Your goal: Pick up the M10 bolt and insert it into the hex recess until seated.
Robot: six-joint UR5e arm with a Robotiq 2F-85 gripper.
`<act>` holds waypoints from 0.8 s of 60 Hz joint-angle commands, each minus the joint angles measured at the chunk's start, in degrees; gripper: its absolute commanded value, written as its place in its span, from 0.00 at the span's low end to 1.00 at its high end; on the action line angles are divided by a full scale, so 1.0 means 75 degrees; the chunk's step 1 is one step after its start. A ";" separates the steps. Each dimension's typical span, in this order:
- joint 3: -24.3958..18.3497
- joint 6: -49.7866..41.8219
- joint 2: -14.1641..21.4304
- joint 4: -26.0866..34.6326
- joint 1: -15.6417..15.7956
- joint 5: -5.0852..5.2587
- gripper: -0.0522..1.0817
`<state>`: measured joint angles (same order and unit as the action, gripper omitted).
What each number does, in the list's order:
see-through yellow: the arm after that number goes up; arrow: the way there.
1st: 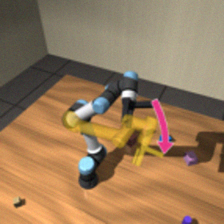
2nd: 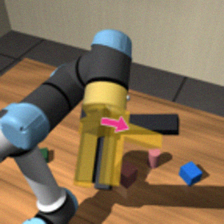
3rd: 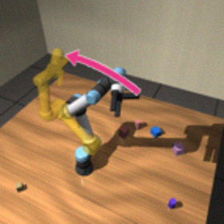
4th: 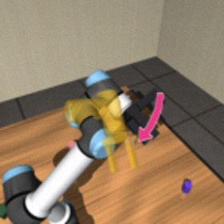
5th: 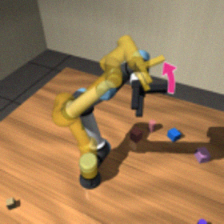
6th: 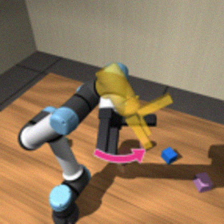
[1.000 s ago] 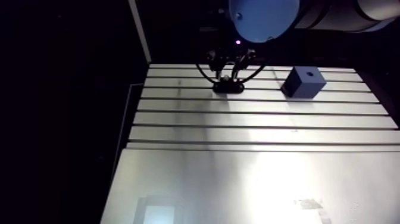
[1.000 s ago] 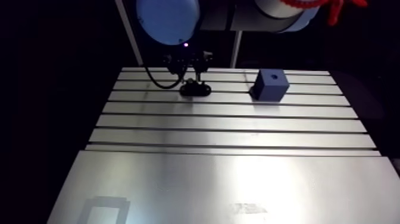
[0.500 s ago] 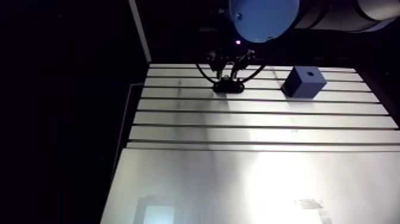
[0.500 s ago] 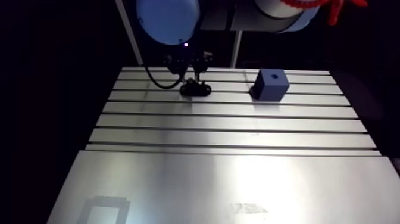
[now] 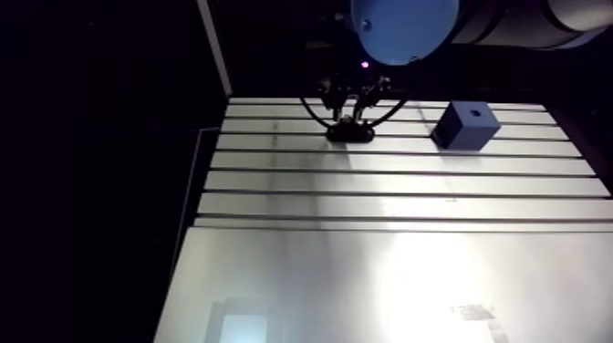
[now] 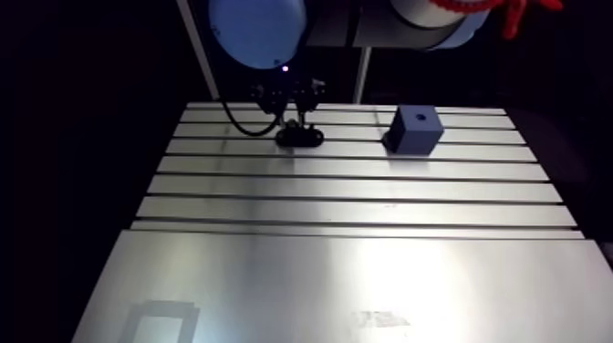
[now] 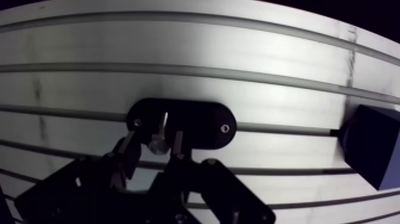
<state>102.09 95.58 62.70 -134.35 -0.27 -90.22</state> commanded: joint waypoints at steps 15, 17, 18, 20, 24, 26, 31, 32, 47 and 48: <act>0.0000 0.0000 0.0000 0.0000 0.0000 0.0000 0.57; 0.0000 0.0000 0.0000 0.0000 0.0000 0.0000 0.57; 0.0000 0.0000 0.0000 0.0000 0.0000 0.0000 0.57; 0.0000 0.0000 0.0000 0.0000 0.0000 0.0000 0.58; 0.0000 0.0000 0.0000 0.0000 0.0000 0.0000 0.58; 0.0000 0.0000 0.0000 0.0000 0.0000 0.0000 0.58; 0.0000 0.0000 0.0000 0.0000 0.0000 0.0000 0.58; 0.0000 0.0000 0.0000 0.0000 0.0000 0.0000 0.58; 0.0000 0.0000 0.0000 0.0010 0.0010 0.0000 0.59; 0.0000 0.0000 0.0000 0.0011 0.0012 0.0000 0.59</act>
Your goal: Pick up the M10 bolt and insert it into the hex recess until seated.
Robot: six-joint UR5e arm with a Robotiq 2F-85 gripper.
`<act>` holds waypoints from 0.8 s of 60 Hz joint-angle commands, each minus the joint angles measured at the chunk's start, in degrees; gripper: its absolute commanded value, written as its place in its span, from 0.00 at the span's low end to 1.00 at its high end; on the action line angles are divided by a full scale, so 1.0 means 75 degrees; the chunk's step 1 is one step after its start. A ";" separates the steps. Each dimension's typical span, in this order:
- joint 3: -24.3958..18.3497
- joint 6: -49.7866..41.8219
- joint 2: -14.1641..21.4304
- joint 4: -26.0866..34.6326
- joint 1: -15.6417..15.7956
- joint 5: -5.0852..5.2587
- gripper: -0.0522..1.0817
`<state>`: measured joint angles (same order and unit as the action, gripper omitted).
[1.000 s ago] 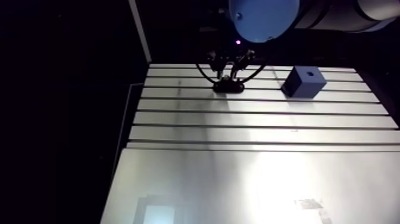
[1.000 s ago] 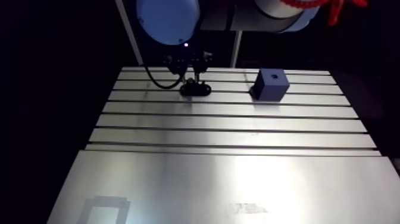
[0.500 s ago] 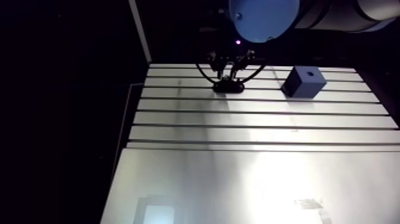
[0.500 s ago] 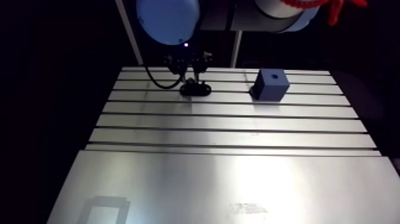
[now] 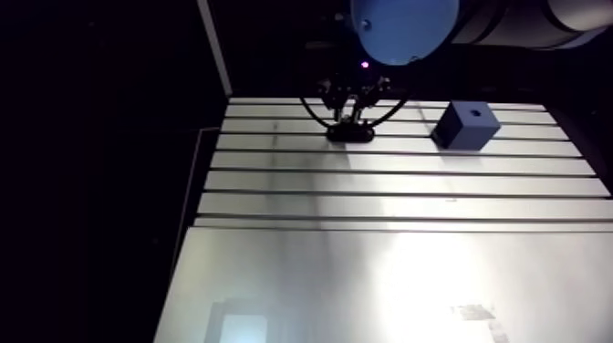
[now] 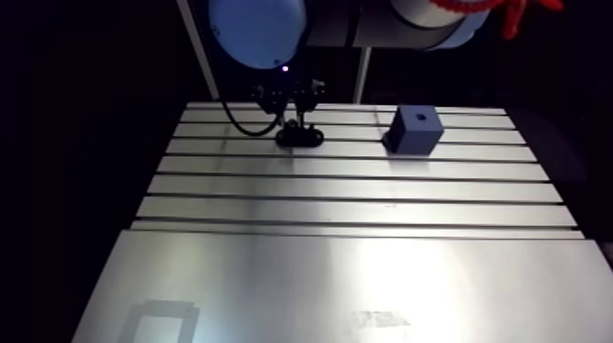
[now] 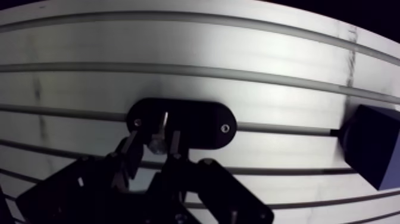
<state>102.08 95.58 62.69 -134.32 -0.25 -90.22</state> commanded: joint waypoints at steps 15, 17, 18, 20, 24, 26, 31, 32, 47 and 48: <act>0.0002 0.0000 0.0002 0.0008 -0.0001 0.0000 0.60; 0.0000 0.0000 0.0002 0.0008 -0.0001 0.0000 0.61; 0.0000 0.0000 0.0002 0.0008 -0.0001 0.0000 0.61; 0.0010 0.0000 0.0002 0.0008 -0.0001 0.0000 0.61; 0.0012 0.0000 0.0002 0.0008 -0.0001 0.0000 0.61; 0.0012 0.0000 0.0002 0.0008 -0.0001 0.0000 0.61; 0.0023 0.0000 0.0002 0.0008 -0.0001 0.0000 0.61; 0.0024 0.0000 0.0002 0.0008 -0.0001 0.0000 0.61; 0.0035 0.0000 0.0000 0.0008 -0.0001 0.0000 0.62; 0.0035 0.0000 0.0000 0.0008 -0.0001 0.0000 0.62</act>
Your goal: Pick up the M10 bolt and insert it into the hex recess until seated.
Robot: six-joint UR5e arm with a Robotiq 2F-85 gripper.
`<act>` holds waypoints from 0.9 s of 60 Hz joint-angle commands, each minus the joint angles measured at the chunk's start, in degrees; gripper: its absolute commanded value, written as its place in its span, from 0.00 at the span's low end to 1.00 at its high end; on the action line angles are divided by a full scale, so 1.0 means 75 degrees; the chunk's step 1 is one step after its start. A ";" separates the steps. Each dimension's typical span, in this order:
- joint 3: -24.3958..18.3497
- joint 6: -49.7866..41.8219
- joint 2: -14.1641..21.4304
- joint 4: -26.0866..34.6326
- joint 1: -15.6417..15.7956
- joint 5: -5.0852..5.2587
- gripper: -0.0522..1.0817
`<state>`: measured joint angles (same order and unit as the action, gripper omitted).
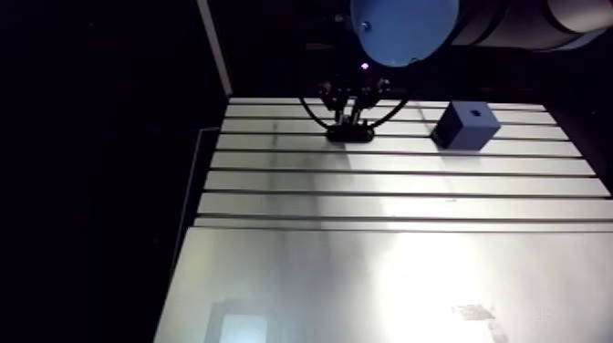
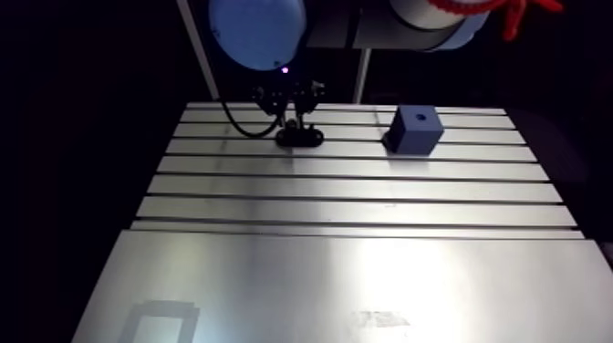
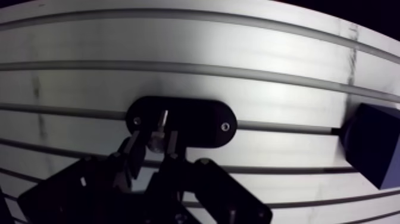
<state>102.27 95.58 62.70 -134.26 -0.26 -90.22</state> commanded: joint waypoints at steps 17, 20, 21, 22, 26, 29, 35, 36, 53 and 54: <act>-0.0012 0.0000 0.0001 0.0000 0.0000 0.0000 0.62; -0.0003 0.0000 0.0001 0.0000 0.0000 0.0000 0.62; -0.0003 0.0000 0.0001 0.0000 0.0000 0.0000 0.62; -0.0002 0.0000 0.0001 0.0000 0.0000 0.0000 0.62; -0.0012 0.0000 0.0001 0.0000 0.0000 0.0000 0.62; -0.0013 0.0000 0.0001 0.0000 0.0000 0.0000 0.62; -0.0002 0.0000 0.0001 0.0000 0.0000 0.0000 0.62; -0.0002 0.0000 0.0001 0.0000 0.0000 0.0000 0.62; -0.0002 0.0000 0.0001 -0.0001 0.0000 0.0000 0.62; -0.0002 0.0000 0.0001 -0.0010 0.0000 0.0000 0.62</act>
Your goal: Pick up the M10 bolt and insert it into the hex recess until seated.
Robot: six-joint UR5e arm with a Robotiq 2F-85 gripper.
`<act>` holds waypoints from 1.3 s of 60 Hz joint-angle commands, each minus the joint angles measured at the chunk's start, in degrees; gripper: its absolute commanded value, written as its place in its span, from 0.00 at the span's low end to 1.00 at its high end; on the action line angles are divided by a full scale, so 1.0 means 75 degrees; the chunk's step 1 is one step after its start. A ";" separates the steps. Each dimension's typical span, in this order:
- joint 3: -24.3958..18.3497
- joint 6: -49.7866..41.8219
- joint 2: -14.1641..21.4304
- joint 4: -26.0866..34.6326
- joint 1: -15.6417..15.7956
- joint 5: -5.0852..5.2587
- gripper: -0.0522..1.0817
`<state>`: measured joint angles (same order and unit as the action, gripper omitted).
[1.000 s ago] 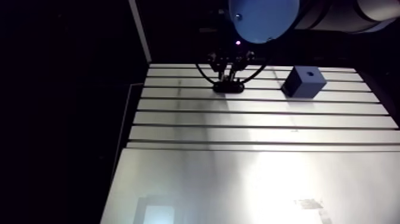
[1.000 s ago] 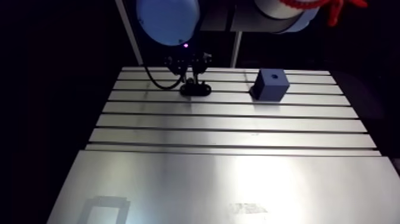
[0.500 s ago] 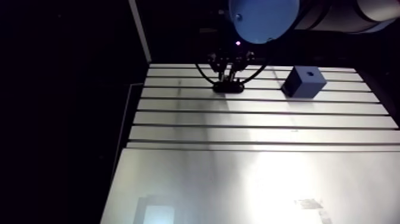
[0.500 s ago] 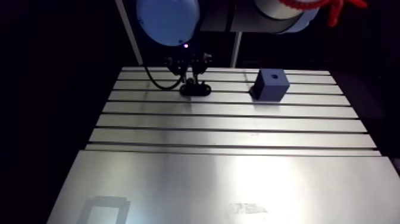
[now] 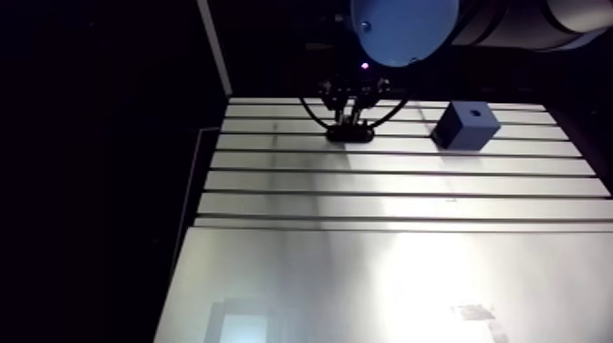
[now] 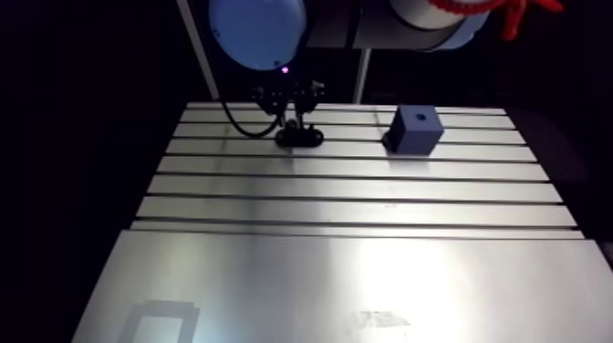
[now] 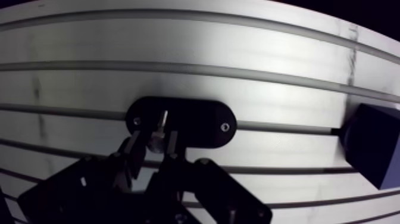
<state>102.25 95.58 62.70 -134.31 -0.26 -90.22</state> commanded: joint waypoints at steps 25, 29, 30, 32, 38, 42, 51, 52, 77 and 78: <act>0.0035 0.0000 0.0000 -0.0018 0.0000 -0.0152 0.64; 0.0047 0.0000 0.0000 -0.0018 0.0000 -0.0153 0.64; 0.0048 0.0000 0.0000 -0.0018 0.0000 -0.0153 0.64; 0.0048 0.0000 0.0000 -0.0018 -0.0010 -0.0153 0.64; 0.0070 0.0000 0.0000 -0.0018 -0.0012 -0.0153 0.65; 0.0072 0.0000 0.0000 -0.0018 -0.0012 -0.0153 0.65; 0.0072 0.0000 0.0011 -0.0018 0.0000 -0.0153 0.66; 0.0072 0.0000 0.0011 -0.0018 0.0000 -0.0153 0.66; 0.0060 0.0000 0.0035 -0.0018 0.0000 -0.0153 0.67; 0.0060 0.0000 0.0045 -0.0018 0.0000 -0.0153 0.68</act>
<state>102.74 95.58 62.86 -134.44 -0.27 -91.36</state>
